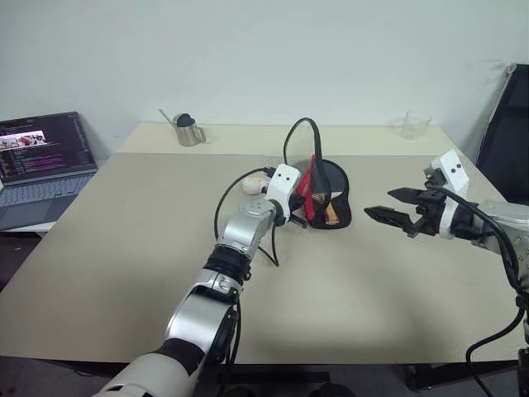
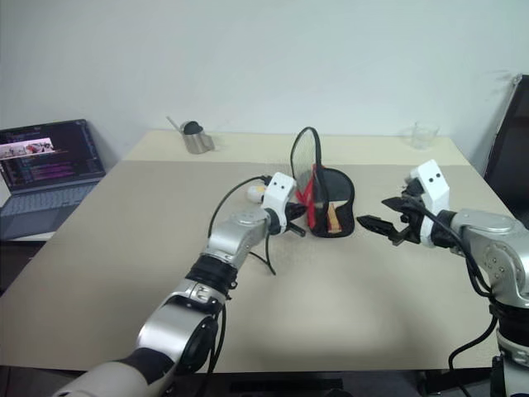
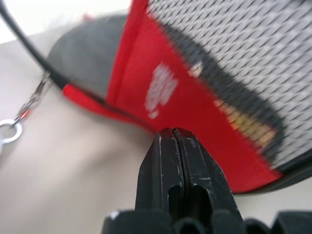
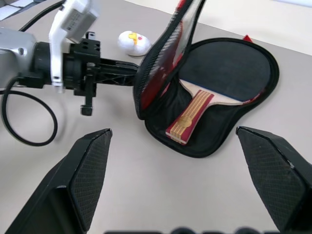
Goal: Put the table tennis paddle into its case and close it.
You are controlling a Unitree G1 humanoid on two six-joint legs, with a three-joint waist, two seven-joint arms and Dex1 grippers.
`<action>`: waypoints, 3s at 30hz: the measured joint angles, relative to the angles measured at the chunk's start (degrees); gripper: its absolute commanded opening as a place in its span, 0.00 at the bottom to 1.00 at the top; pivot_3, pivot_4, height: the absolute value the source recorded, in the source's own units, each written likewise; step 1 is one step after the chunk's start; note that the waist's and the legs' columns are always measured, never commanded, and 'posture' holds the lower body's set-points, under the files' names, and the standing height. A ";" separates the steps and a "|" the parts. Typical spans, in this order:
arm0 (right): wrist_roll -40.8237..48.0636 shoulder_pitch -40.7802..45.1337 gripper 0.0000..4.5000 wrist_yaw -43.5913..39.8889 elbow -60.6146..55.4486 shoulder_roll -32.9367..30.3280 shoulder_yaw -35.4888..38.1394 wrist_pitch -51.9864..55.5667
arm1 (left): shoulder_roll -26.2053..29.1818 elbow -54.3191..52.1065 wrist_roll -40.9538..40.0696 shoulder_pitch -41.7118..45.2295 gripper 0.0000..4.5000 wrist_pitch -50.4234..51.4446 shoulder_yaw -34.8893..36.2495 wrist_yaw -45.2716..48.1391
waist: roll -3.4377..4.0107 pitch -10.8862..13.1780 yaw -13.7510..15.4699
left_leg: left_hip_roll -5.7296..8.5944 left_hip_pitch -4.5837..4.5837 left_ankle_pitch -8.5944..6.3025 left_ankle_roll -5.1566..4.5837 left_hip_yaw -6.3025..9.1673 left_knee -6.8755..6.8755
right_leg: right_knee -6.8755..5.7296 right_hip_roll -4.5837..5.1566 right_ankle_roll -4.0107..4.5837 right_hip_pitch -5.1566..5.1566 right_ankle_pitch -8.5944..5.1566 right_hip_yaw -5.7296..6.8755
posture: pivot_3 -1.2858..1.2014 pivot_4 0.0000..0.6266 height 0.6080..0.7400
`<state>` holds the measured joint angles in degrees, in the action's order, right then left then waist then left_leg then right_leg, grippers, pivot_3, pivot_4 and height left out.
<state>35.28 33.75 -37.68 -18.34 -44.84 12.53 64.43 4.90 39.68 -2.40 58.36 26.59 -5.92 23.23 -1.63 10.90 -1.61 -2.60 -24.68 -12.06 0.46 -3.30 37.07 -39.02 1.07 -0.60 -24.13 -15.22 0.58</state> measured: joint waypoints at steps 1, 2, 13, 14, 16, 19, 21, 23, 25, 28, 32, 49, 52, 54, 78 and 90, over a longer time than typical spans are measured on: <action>0.06 -0.10 1.00 0.33 -0.02 0.00 0.00 0.01 | 0.08 0.40 0.18 0.00 0.01 -0.46 -0.09 0.08 | 0.00 0.00 0.04 | 0.00 0.00 0.00 0.00 0.00 0.01 | -0.01 0.01 0.00 0.00 0.00 0.00 | 0.52 0.24 1.00; 0.14 -0.17 1.00 0.50 -0.02 0.01 0.00 0.01 | 0.08 0.65 0.32 -0.01 0.01 -0.95 -0.20 0.14 | 0.00 0.00 0.09 | -0.01 0.00 0.00 0.00 0.00 0.01 | -0.01 0.03 -0.01 0.00 0.00 0.00 | 0.52 0.24 1.00; 0.41 -0.16 1.00 1.68 0.72 0.61 -0.14 -0.59 | -3.60 0.79 -0.49 2.22 0.01 -8.75 -0.57 3.95 | 0.00 0.00 0.17 | 0.03 -0.01 0.00 0.00 -0.03 0.01 | 0.01 0.04 -0.02 0.01 0.00 -0.01 | 0.52 0.24 1.00; 0.40 -0.13 1.00 1.73 0.75 0.69 -0.14 -0.73 | -3.73 0.85 -0.28 2.49 0.01 -9.52 -0.86 4.02 | 0.00 0.00 0.12 | 0.04 0.00 0.00 0.00 -0.04 0.01 | 0.01 0.04 -0.02 0.01 0.00 -0.03 | 0.52 0.24 1.00; 0.39 -0.02 1.00 1.81 0.79 0.73 -0.15 -1.05 | -4.13 1.74 0.55 2.79 0.01 -10.46 -1.65 4.31 | 0.01 0.00 0.08 | 0.05 0.00 0.00 0.00 -0.03 0.01 | 0.00 0.00 -0.03 0.01 0.00 -0.01 | 0.52 0.24 1.00; 0.41 0.05 1.00 2.06 0.80 0.74 -0.15 -1.21 | -4.86 4.40 2.30 2.78 0.01 -10.55 -3.17 4.21 | 0.00 0.00 0.10 | 0.05 0.00 0.00 0.00 -0.01 0.01 | -0.01 -0.01 -0.03 0.00 0.00 0.00 | 0.52 0.24 1.00; 0.46 0.05 1.00 2.40 0.79 0.79 -0.16 -1.21 | -4.88 5.80 3.43 2.72 0.01 -9.78 -3.79 3.58 | 0.01 0.00 0.01 | 0.04 0.00 0.00 0.00 -0.03 0.01 | -0.01 -0.01 -0.04 0.00 -0.01 -0.02 | 0.52 0.24 1.00; 0.48 0.05 1.00 2.80 0.79 1.05 -0.15 -1.21 | -4.09 6.07 3.75 2.46 0.01 -9.44 -3.79 3.52 | 0.01 0.00 -0.07 | 0.02 0.00 0.00 0.00 -0.02 0.01 | -0.01 -0.01 -0.04 0.00 0.00 -0.02 | 0.52 0.24 1.00; 0.42 0.13 1.00 3.27 0.86 1.67 -0.20 -1.22 | -2.48 6.06 3.76 2.41 0.01 -9.30 -3.61 3.62 | 0.01 0.00 -0.11 | 0.02 0.00 0.00 0.00 -0.02 0.00 | -0.02 -0.04 -0.03 -0.01 0.00 -0.01 | 0.52 0.24 1.00; -0.26 2.25 1.00 6.38 3.54 5.08 -0.23 -1.14 | 0.89 5.18 3.63 1.89 0.01 -9.09 -2.78 4.79 | 0.01 -0.01 -0.28 | 0.00 0.04 0.01 0.01 -0.04 0.01 | -0.06 -0.04 -0.01 0.00 0.01 -0.03 | 0.52 0.24 1.00; -1.53 6.77 1.00 14.12 10.12 12.78 -0.08 0.22 | 8.39 -3.69 1.10 -1.73 0.01 -6.60 -2.66 15.25 | 0.03 -0.02 -0.33 | -0.11 0.06 0.17 0.25 -0.05 -0.05 | -0.07 -0.04 0.22 -0.04 0.14 -0.03 | 0.52 0.24 1.00; -9.72 14.64 1.00 29.72 38.03 28.10 1.19 -6.24 | 29.90 -29.04 -8.90 -15.12 0.01 0.63 2.87 34.03 | 0.05 -0.03 0.16 | -0.10 -0.04 0.14 0.14 0.01 -0.02 | -0.05 0.06 0.18 -0.04 0.18 0.02 | 0.52 0.24 1.00; -10.31 15.26 1.00 29.68 40.93 28.08 1.25 -7.94 | 29.92 -31.58 -9.24 -15.64 0.01 1.95 2.93 33.38 | 0.05 -0.03 -0.07 | -0.11 -0.02 0.14 0.14 0.00 -0.03 | -0.07 0.03 0.18 -0.04 0.18 0.00 | 0.52 0.24 1.00; -11.01 15.48 1.00 29.53 42.64 28.09 1.26 -9.02 | 29.87 -32.97 -9.63 -16.45 0.01 2.73 2.93 32.71 | 0.05 -0.03 -0.11 | -0.12 -0.02 0.14 0.13 0.00 -0.03 | -0.07 0.03 0.18 -0.04 0.18 -0.01 | 0.52 0.24 1.00; -11.96 16.70 0.14 31.05 45.15 32.41 2.05 -10.70 | 30.06 -35.12 -11.18 -17.90 0.00 4.21 2.90 29.79 | 0.05 -0.03 -0.32 | -0.16 -0.01 0.15 0.13 -0.01 -0.05 | -0.07 -0.02 0.21 -0.07 0.20 -0.02 | 0.52 0.24 1.00; -12.00 16.70 0.01 31.54 45.15 32.31 2.08 -11.23 | 29.48 -34.60 -10.93 -17.51 0.00 3.16 2.82 29.17 | 0.05 -0.03 -0.29 | -0.15 -0.01 0.15 0.13 -0.02 -0.05 | -0.07 -0.01 0.21 -0.07 0.20 -0.03 | 0.52 0.24 1.00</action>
<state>23.28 50.44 -6.14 26.81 -12.53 14.61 53.20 34.39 5.08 -13.33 40.84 29.74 -3.10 52.40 -1.58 10.87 -1.90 -2.75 -24.69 -11.92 0.59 -3.32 37.02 -39.09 1.06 -0.39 -24.19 -15.02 0.55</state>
